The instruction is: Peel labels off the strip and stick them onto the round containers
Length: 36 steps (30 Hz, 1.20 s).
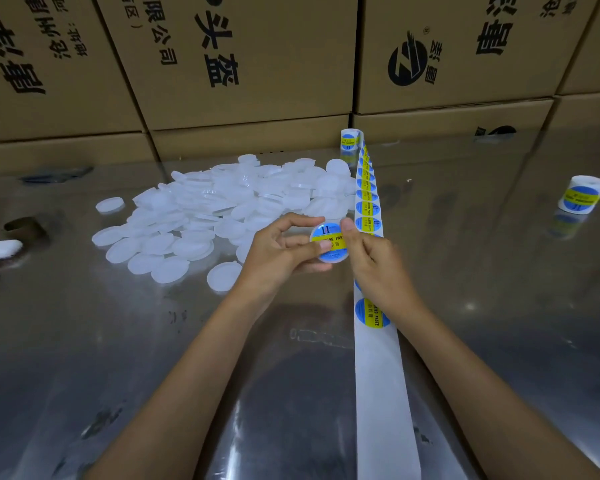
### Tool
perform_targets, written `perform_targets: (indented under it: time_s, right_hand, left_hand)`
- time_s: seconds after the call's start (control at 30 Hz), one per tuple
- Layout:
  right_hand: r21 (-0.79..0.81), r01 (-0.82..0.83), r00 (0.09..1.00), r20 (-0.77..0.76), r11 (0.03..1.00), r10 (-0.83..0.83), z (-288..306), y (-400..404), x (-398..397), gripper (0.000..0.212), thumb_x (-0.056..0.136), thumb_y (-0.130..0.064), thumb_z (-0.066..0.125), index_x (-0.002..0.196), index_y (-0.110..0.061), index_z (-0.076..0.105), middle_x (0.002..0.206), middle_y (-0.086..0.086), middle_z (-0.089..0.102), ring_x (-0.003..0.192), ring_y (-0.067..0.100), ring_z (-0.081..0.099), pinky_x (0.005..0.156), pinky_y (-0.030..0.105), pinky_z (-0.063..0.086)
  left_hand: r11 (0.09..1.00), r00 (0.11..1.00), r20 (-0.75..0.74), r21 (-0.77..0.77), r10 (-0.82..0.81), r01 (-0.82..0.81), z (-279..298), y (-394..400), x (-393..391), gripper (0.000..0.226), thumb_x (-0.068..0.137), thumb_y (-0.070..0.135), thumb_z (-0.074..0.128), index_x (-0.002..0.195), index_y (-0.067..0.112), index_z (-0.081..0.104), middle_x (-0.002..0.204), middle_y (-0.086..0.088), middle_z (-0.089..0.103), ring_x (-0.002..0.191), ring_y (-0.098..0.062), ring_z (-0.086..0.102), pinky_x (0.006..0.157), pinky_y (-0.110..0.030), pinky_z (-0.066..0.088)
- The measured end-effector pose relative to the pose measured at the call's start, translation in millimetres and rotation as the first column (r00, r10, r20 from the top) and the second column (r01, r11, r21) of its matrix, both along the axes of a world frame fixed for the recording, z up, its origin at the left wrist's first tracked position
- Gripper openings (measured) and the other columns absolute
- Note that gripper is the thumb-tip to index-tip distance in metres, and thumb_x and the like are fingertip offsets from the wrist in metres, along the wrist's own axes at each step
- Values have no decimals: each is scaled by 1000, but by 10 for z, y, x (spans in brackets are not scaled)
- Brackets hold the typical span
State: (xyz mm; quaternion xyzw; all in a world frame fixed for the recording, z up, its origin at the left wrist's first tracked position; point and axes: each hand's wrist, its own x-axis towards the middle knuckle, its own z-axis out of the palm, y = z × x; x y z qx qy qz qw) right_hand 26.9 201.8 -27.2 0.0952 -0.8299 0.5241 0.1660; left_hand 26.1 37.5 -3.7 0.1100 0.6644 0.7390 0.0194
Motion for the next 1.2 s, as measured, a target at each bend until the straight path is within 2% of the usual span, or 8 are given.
perform_targets:
  time_s: [0.13, 0.27, 0.37, 0.5, 0.7, 0.87, 1.03, 1.2]
  right_hand:
    - [144, 1, 1000, -12, 990, 1, -16, 4, 7, 66, 72, -83, 51, 68, -17, 49, 53, -10, 36, 52, 9, 37, 56, 35, 36]
    - [209, 0, 1000, -19, 978, 4, -7, 10, 15, 61, 63, -81, 62, 80, -23, 59, 62, -7, 55, 61, 11, 53, 64, 42, 52]
    - [271, 18, 1000, -20, 962, -13, -12, 21, 12, 58, 61, -80, 61, 78, -25, 56, 65, -6, 60, 66, 10, 58, 65, 40, 53]
    - [350, 74, 997, -25, 934, -70, -31, 9, 7, 64, 70, -85, 47, 75, -23, 60, 63, -6, 60, 64, 10, 58, 61, 36, 50]
    - [300, 114, 993, -50, 947, -104, -71, 48, -52, 47, 96, -60, 45, 53, -39, 48, 49, -11, 45, 48, 13, 39, 52, 28, 26]
    - [168, 168, 986, -38, 971, -164, -61, 80, -87, 65, 101, -53, 38, 47, -17, 35, 44, -2, 40, 48, 15, 41, 54, 29, 30]
    - [-48, 86, 996, -12, 995, -87, -12, 63, -65, 64, 102, -49, 41, 49, -16, 30, 45, -2, 37, 49, 18, 40, 54, 39, 36]
    - [72, -7, 1000, -20, 997, 9, 16, 10, -20, 57, 97, -48, 53, 63, -5, 39, 52, -3, 30, 50, 11, 30, 53, 28, 28]
  left_hand:
    - [994, 994, -24, 33, 108, -107, 2, 34, 18, 19, 84, 11, 79, 98, 14, 68, 91, -15, 77, 79, -27, 76, 66, -29, 60]
    - [983, 983, -33, -25, 179, -180, -12, 51, 8, 14, 83, 18, 81, 83, 17, 67, 82, -13, 77, 69, -19, 73, 58, -25, 56]
    - [979, 988, -62, -138, 142, -149, -20, 61, 17, 16, 86, 20, 78, 87, 8, 68, 79, -7, 77, 64, -13, 72, 54, -19, 53]
    - [982, 994, -1, -158, 107, -105, -12, 68, 15, 24, 96, 27, 65, 88, 4, 68, 89, -6, 77, 67, -32, 74, 55, -34, 62]
    - [997, 999, 33, -76, 11, -9, -20, 82, 28, 22, 99, 10, 55, 95, 14, 76, 96, -14, 75, 78, -33, 73, 58, -34, 61]
    - [986, 988, 24, -74, -150, 151, -35, 122, 61, 42, 88, -8, 67, 124, 13, 65, 106, -14, 73, 91, -24, 74, 72, -33, 62]
    - [998, 997, 43, -24, -63, 65, -21, 107, 57, 38, 84, -1, 75, 118, 16, 70, 99, -15, 77, 89, -28, 76, 74, -27, 61]
    - [994, 996, 38, 70, 79, -81, -8, 50, 9, 33, 85, 3, 75, 115, 16, 72, 98, -13, 77, 88, -27, 76, 71, -27, 62]
